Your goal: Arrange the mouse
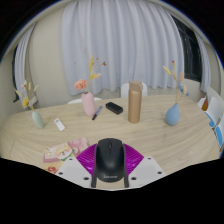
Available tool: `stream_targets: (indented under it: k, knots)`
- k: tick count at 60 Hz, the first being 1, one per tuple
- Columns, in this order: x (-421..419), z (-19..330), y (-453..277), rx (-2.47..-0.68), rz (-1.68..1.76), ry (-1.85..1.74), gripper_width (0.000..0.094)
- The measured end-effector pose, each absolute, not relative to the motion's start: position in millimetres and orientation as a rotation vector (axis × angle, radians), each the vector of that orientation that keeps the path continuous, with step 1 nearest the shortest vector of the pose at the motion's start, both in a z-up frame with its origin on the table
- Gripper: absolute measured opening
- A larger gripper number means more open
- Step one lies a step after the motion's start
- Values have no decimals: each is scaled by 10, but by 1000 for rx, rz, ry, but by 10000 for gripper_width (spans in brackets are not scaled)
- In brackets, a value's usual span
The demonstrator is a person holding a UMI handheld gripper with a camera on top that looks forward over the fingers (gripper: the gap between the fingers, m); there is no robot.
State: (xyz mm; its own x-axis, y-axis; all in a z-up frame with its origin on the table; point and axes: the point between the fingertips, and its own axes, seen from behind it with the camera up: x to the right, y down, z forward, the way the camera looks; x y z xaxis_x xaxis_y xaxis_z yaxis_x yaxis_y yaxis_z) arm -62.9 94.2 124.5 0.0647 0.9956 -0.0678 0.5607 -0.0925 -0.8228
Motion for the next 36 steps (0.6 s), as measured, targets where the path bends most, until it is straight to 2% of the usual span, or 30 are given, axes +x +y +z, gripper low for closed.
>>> stream_targets:
  k: [6, 12, 20, 27, 36]
  knots:
    - [-958, 1482, 376, -1677, 973, -1576, 358]
    - [-1151, 1400, -217, -1648, 1000, -1617, 358]
    - [-1159, 844, -785, -1667, 940, -1709, 358]
    - [-1043, 262, -983, -1711, 860, -1763, 358]
    - [-942, -107, -964, -1752, 774, -1755, 393]
